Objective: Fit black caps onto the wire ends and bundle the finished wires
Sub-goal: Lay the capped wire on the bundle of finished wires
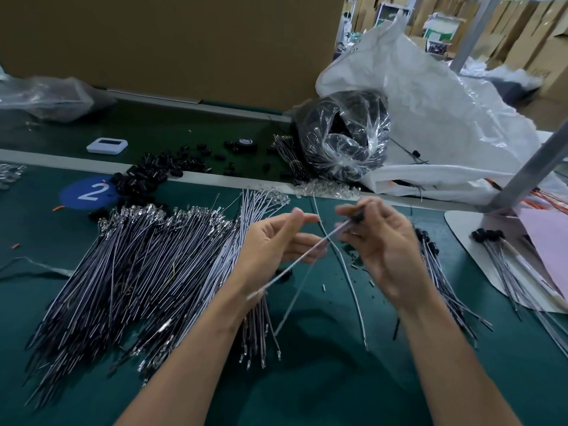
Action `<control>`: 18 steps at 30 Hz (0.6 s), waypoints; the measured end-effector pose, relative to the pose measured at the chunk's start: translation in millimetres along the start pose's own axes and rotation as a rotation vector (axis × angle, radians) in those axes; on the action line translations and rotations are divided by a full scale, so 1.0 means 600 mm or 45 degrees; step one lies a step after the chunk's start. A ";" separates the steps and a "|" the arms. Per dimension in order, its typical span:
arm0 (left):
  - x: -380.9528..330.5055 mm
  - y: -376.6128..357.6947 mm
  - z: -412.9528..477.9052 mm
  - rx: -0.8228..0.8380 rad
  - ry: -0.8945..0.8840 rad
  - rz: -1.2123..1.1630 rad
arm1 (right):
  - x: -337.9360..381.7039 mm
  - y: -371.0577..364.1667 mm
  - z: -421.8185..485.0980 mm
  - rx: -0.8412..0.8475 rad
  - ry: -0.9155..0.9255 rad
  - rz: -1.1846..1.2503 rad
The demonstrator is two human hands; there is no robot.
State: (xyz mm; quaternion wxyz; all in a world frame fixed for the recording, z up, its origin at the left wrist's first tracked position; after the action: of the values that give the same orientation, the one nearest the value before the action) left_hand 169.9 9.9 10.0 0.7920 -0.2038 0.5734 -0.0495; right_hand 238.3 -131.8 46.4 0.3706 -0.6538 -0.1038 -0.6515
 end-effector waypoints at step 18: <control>-0.020 0.063 -0.001 -0.688 -0.178 -0.059 | 0.057 0.067 0.018 -0.497 -0.012 -1.734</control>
State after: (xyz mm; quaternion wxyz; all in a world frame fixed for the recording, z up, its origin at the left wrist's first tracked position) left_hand 159.1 47.8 6.5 0.7452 -0.4236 0.5050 0.1014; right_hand 276.2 -165.4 65.4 -0.2436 -0.5008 -0.3727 -0.7422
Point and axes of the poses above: each hand's wrist, its own z-axis towards the middle knuckle, its own y-axis out of the back of the hand, x = y × z, the point moved 6 cm from there along z, towards the middle knuckle, and after that the axes turned 8 degrees about -y, right-handed, at the moved point
